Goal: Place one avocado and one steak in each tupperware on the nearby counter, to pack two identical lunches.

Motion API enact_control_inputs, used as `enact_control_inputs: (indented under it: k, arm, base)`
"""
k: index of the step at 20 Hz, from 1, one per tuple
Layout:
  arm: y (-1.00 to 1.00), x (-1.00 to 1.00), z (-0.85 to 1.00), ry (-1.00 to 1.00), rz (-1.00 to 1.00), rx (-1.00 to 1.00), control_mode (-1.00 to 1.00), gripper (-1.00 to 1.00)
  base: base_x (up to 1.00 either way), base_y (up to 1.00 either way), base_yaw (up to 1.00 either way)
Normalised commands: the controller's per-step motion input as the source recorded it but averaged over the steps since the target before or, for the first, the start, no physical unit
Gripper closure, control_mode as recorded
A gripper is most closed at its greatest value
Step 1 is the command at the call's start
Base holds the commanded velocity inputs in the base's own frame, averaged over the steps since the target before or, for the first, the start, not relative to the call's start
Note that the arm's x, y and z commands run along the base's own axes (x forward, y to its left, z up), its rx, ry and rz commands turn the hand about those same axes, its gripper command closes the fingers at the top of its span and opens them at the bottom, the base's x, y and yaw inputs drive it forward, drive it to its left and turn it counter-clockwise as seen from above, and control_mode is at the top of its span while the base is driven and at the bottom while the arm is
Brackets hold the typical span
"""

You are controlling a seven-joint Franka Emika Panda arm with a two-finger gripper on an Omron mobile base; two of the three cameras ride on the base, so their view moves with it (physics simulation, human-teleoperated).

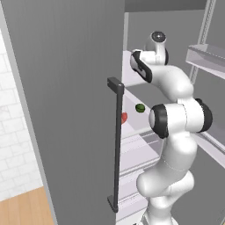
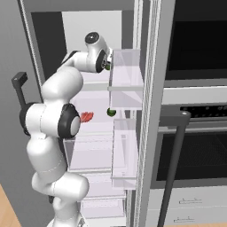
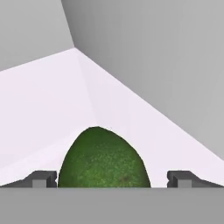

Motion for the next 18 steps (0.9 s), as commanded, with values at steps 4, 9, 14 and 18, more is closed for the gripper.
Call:
enact_control_inputs:
  k: [4,9,14,18]
  arm:
    - [0.00,0.29,0.00,0.00,0.00,0.00,-1.00,-1.00]
    - [0.00,0.04,-0.19,0.03,0.00,0.00,-1.00,1.00]
    - [0.00,-0.12,-0.48,-0.03,0.00,0.00,-1.00,1.00]
    - [0.00,-0.23,-0.33,-0.07,0.00,0.00,-1.00,1.00]
  base:
    - [0.00,0.00,0.00]
    - [0.00,0.00,0.00]
    - [0.00,0.00,0.00]
    - [0.00,0.00,0.00]
